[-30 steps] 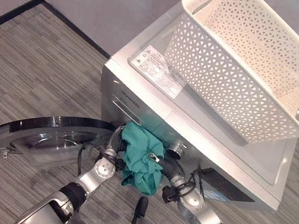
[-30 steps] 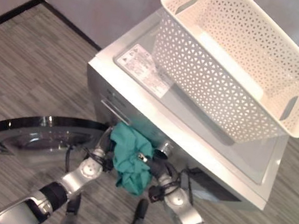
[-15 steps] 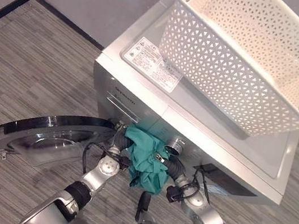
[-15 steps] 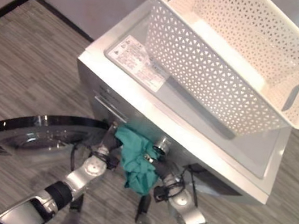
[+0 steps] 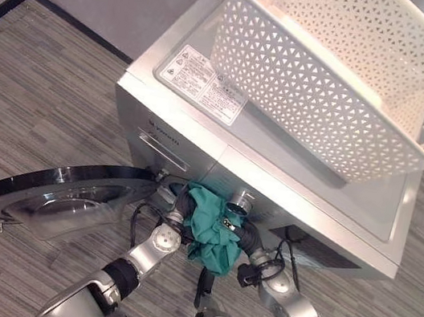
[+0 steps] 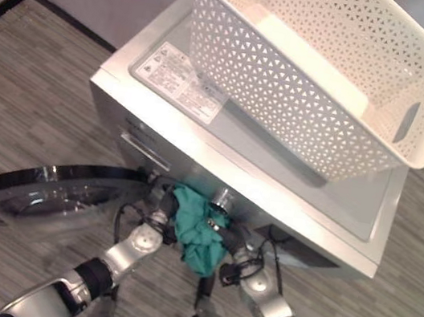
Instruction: Grab the laundry basket,head to the washer,open it,put in the laundry and shut it.
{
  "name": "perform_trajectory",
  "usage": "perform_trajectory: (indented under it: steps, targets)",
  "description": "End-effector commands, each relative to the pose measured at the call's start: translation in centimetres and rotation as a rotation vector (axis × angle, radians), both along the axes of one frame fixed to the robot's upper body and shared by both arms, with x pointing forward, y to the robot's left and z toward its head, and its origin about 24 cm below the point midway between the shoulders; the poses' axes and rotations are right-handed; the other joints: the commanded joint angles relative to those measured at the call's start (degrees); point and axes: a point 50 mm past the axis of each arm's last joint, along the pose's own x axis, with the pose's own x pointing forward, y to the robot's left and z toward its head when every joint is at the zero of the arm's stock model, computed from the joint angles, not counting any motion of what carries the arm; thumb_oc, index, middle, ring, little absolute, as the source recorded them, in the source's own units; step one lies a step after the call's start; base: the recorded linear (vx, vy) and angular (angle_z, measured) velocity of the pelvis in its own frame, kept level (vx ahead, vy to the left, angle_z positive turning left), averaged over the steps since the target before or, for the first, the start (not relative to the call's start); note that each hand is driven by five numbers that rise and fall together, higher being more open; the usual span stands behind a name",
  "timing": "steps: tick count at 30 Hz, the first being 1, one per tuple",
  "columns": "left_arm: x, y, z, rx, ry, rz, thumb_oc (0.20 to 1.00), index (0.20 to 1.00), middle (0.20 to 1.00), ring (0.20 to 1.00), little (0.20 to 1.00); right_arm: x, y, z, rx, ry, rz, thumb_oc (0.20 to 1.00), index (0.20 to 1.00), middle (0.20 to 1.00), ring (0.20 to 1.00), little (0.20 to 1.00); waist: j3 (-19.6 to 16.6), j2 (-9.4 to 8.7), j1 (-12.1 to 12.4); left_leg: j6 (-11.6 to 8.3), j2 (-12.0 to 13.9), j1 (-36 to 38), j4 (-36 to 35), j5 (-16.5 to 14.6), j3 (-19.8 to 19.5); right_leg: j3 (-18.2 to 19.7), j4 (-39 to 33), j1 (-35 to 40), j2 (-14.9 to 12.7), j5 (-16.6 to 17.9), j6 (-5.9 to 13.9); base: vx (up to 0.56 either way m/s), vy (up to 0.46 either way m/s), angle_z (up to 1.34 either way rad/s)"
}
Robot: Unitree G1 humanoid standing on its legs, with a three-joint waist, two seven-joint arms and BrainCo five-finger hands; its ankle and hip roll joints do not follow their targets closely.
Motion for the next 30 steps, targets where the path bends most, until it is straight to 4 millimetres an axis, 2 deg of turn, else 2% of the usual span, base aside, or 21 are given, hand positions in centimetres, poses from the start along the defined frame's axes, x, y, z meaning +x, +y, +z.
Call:
perform_trajectory:
  steps: [1,5,6,7,8,9,10,15,23,30]
  targets:
    - [1.4,-5.6,6.2,-0.229,-0.207,-0.144,0.2,0.2,0.2,0.2,0.2,2.6,-3.0,2.9,0.003,-0.133,-0.138,0.2,0.2,0.2,0.2,0.2,-1.5,1.85,-0.3,-2.18,5.4,4.8,0.2,-2.4,2.4,3.0,0.0,-1.1,-1.0,0.2,3.68,0.0,0.0,0.0]
    - [0.9,-5.8,5.5,-0.252,-0.173,-0.164,0.2,0.2,0.2,0.2,0.2,2.2,-2.9,1.7,-0.01,-0.084,-0.137,0.2,0.2,0.2,0.2,0.2,-1.3,2.07,0.1,-2.08,5.1,4.9,0.2,-2.5,2.2,2.5,0.0,-0.6,-1.2,0.1,3.66,0.0,0.0,0.0]
    - [0.7,-5.9,5.3,-0.258,-0.162,-0.172,0.2,0.2,0.2,0.2,0.2,2.1,-2.8,1.4,-0.009,-0.069,-0.136,0.235,0.235,0.235,0.235,0.235,-1.2,2.11,0.2,-2.05,5.0,4.8,0.2,-2.5,2.1,2.4,0.0,-0.6,-1.3,0.1,3.65,0.0,0.0,0.0]
    - [0.2,-6.0,4.7,-0.271,-0.133,-0.192,0.2,0.2,0.2,0.2,0.2,1.8,-2.7,0.6,-0.021,-0.038,-0.129,0.711,0.711,0.711,0.711,0.711,-1.1,2.21,0.6,-1.97,4.9,4.8,0.2,-2.5,2.0,2.2,0.0,-0.5,-1.5,0.1,3.7,0.0,0.0,0.0]
    - [0.0,-6.1,4.5,-0.275,-0.124,-0.199,0.2,0.2,0.2,0.2,0.2,1.7,-2.7,0.4,-0.019,-0.028,-0.13,0.799,0.799,0.799,0.799,0.799,-1.0,2.26,0.7,-1.93,4.8,4.7,0.2,-2.5,2.0,2.2,0.0,-0.4,-1.5,0.1,3.72,0.0,0.0,0.0]
    - [0.0,-6.1,4.5,-0.275,-0.123,-0.199,0.2,0.2,0.2,0.2,0.2,1.7,-2.7,0.4,-0.019,-0.028,-0.13,1.0,1.0,1.0,1.0,1.0,-1.0,2.25,0.7,-1.93,4.8,4.7,0.2,-2.5,2.0,2.2,0.0,-0.4,-1.5,0.1,3.72,-0.01,0.013,0.04]
    - [-0.5,-6.2,3.7,-0.289,-0.085,-0.211,0.2,0.2,0.2,0.2,0.2,1.4,-2.7,-0.2,-0.016,0.001,-0.134,1.0,1.0,1.0,1.0,1.0,-0.7,2.41,1.0,-1.86,4.6,4.7,0.2,-2.6,1.9,2.0,0.0,-0.3,-1.7,0.2,3.76,-0.01,0.009,0.05]
    - [-1.6,-6.5,2.2,-0.365,0.009,-0.221,0.2,0.2,0.2,0.2,0.2,1.1,-2.8,-0.9,-0.02,0.037,-0.152,1.0,1.0,1.0,1.0,1.0,-0.4,2.49,1.4,-1.64,4.1,4.5,0.2,-2.6,1.7,1.7,0.0,-0.2,-2.2,0.4,3.84,-0.01,0.01,0.03]
    - [-2.5,-6.7,0.9,-0.413,0.089,-0.221,0.2,0.2,0.2,0.2,0.2,0.8,-3.4,-1.5,-0.044,0.058,-0.178,1.0,1.0,1.0,1.0,1.0,0.0,2.82,1.7,-1.23,3.1,4.0,0.2,-2.7,1.5,1.4,0.0,-0.3,-3.1,0.7,4.12,0.0,0.0,0.0]
    - [-3.3,-6.2,-0.6,-0.479,0.18,-0.183,0.2,0.2,0.2,0.2,0.2,0.1,-4.4,-2.9,-0.166,0.089,-0.194,1.0,1.0,1.0,1.0,1.0,0.4,3.28,1.9,-0.68,1.7,3.4,0.2,-2.7,1.2,1.1,0.0,-0.5,-4.3,1.2,4.54,0.0,0.015,0.01]
